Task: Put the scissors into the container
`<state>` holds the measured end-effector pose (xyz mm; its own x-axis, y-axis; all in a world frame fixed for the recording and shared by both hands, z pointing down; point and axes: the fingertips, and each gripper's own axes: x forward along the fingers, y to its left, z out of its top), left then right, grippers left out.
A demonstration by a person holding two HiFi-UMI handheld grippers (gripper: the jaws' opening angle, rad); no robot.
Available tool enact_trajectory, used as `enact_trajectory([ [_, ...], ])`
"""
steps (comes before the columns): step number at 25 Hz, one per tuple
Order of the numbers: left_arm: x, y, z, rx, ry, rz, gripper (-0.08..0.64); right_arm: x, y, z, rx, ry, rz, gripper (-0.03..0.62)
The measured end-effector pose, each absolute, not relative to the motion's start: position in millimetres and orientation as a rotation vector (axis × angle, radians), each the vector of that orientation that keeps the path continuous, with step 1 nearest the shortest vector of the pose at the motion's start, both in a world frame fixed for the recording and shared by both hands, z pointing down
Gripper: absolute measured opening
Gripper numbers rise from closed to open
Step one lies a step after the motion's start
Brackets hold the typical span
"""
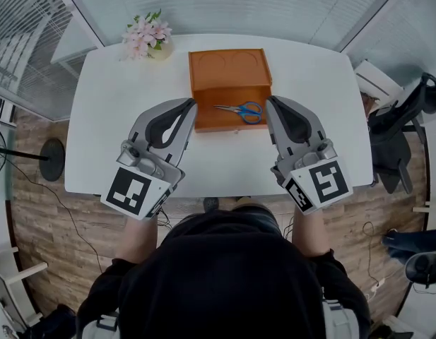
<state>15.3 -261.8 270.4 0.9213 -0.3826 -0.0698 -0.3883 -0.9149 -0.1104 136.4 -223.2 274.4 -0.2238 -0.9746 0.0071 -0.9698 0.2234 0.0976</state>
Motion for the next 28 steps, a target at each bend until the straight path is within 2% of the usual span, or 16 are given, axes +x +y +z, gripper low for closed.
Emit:
enact_trajectory([
  [28, 12.0, -251.7, 274.2, -2.971, 0.588, 0.078, 0.012, 128.4, -211.3, 274.8, 1.926, -2.391, -0.119, 0.005],
])
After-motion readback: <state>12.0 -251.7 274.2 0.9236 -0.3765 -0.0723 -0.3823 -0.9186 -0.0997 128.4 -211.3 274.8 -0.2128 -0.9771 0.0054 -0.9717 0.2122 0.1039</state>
